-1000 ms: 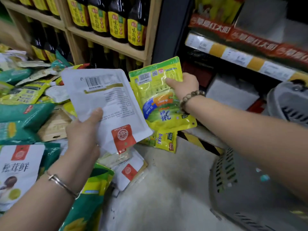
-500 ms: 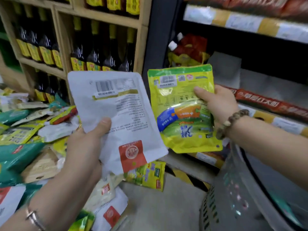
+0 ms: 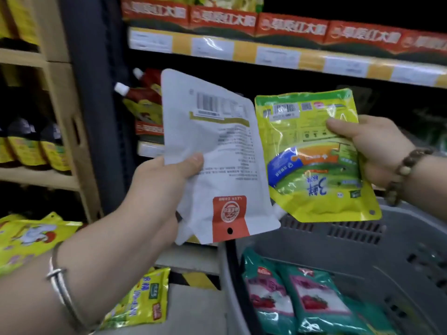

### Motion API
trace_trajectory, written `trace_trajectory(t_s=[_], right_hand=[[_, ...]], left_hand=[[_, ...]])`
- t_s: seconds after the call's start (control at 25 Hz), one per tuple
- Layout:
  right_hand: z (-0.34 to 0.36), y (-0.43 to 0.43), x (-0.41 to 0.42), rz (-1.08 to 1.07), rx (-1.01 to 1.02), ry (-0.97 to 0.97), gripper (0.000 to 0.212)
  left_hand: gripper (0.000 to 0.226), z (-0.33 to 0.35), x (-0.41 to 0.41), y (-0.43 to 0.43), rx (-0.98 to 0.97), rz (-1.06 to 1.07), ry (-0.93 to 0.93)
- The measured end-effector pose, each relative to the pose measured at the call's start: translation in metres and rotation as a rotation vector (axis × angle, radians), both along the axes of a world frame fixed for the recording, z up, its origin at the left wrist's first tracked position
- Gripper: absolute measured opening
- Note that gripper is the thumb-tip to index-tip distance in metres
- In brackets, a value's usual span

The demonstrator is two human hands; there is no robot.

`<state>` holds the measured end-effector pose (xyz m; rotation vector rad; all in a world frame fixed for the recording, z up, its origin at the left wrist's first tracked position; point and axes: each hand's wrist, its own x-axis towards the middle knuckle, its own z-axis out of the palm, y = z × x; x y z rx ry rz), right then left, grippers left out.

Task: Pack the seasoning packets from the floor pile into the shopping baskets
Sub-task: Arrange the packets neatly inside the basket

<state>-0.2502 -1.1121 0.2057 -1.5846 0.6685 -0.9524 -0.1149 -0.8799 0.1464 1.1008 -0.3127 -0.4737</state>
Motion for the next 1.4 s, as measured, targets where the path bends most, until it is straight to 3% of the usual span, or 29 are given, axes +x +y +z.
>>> trace_trajectory(t_s=[0.36, 0.52, 0.64, 0.76, 0.88, 1.0, 1.08, 1.16, 1.24, 1.32, 1.4], right_hand=[[-0.124, -0.096, -0.094, -0.232, 0.136, 0.423, 0.021], [-0.167, -0.122, -0.112, -0.298, 0.133, 0.621, 0.024], [-0.199, -0.132, -0.126, -0.327, 0.140, 0.852, 0.045], [-0.223, -0.135, -0.136, -0.314, 0.155, 1.077, 0.063], [-0.229, -0.137, -0.138, -0.166, -0.005, 1.465, 0.056], [-0.234, -0.142, -0.140, -0.003, -0.089, 1.649, 0.057], [-0.238, -0.143, -0.138, 0.022, -0.163, 1.630, 0.071], [-0.251, -0.141, -0.135, 0.125, -0.163, 1.516, 0.099], [-0.264, -0.134, -0.137, 0.398, -0.202, 1.550, 0.122], [-0.277, -0.126, -0.146, 0.594, -0.323, 1.685, 0.134], [-0.279, -0.128, -0.153, 0.614, -0.361, 1.730, 0.139]], left_hand=[[0.015, -0.050, -0.061, -0.125, 0.480, -0.233, -0.174], [0.019, -0.101, -0.085, -0.170, 0.714, -0.209, -0.282], [0.021, -0.147, -0.108, -0.189, 0.814, -0.261, -0.256], [0.026, -0.183, -0.119, -0.203, 0.994, -0.368, -0.270], [0.033, -0.199, -0.115, -0.204, 1.243, -0.497, -0.369], [0.057, -0.203, -0.101, -0.200, 1.316, -0.420, -0.398], [0.077, -0.197, -0.096, -0.197, 1.282, -0.409, -0.558], [0.102, -0.194, -0.096, -0.199, 1.305, -0.733, -0.916], [0.122, -0.194, -0.102, -0.207, 1.369, -1.081, -1.257], [0.129, -0.195, -0.109, -0.216, 1.431, -1.251, -1.378], [0.130, -0.196, -0.112, -0.223, 1.463, -1.333, -1.366]])
